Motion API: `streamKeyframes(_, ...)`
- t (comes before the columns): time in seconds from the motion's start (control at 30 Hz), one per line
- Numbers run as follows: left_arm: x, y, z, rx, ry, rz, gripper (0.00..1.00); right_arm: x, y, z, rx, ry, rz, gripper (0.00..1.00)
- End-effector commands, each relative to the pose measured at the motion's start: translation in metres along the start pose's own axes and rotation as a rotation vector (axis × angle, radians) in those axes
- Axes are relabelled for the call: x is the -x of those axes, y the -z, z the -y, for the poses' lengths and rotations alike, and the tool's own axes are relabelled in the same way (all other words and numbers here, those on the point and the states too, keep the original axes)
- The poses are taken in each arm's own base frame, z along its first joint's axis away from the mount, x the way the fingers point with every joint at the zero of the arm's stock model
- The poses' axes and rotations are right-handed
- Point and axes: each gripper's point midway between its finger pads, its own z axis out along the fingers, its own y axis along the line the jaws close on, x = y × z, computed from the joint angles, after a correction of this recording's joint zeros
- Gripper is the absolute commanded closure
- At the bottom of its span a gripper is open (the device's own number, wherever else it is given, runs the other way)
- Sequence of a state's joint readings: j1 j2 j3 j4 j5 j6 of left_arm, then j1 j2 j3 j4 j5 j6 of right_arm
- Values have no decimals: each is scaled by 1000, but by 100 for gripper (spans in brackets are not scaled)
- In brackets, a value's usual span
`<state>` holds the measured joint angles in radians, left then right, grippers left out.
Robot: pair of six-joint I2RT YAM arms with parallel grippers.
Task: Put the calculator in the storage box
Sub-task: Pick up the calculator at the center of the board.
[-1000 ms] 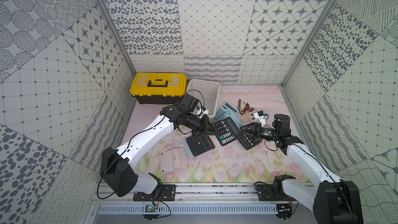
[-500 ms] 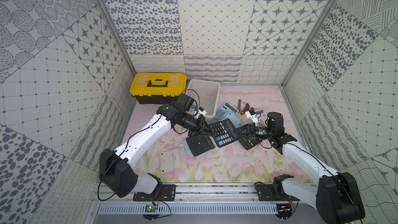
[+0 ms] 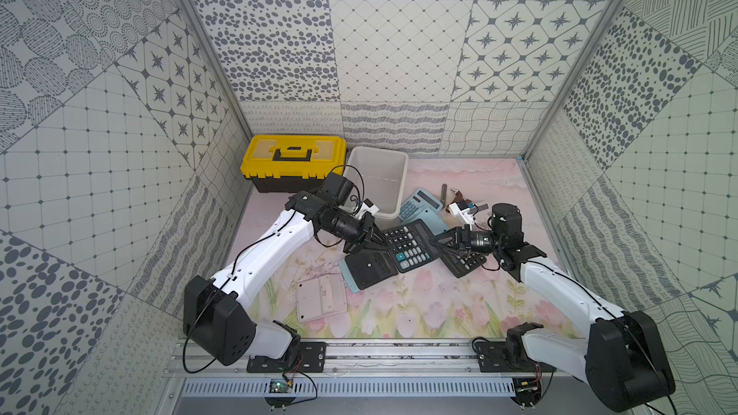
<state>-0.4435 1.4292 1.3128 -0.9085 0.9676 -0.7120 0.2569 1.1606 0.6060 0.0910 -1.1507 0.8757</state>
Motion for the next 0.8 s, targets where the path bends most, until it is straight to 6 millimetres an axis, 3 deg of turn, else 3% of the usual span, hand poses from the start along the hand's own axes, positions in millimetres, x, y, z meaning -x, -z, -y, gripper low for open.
streamKeyframes(0.0, -5, 6, 20, -106, -118, -32, 100, 8, -6, -19, 36, 56, 3, 100)
streamKeyframes(0.1, -2, 10, 16, -107, -105, -15, 100, 9, -5, -21, 33, 59, 15, 100)
streamKeyframes(0.13, 1, 13, 14, -107, -99, -5, 94, 10, -5, -21, 29, 59, 22, 100)
streamKeyframes(0.3, 18, 34, 2, -72, -69, 105, 42, 19, -1, -22, -15, 64, 82, 100)
streamKeyframes(0.5, 41, 80, -24, 76, -28, 323, 1, 42, 3, -15, -105, 47, 183, 100)
streamKeyframes(0.77, 77, 140, -73, 448, 18, 606, 0, 94, 5, -16, -260, 30, 331, 100)
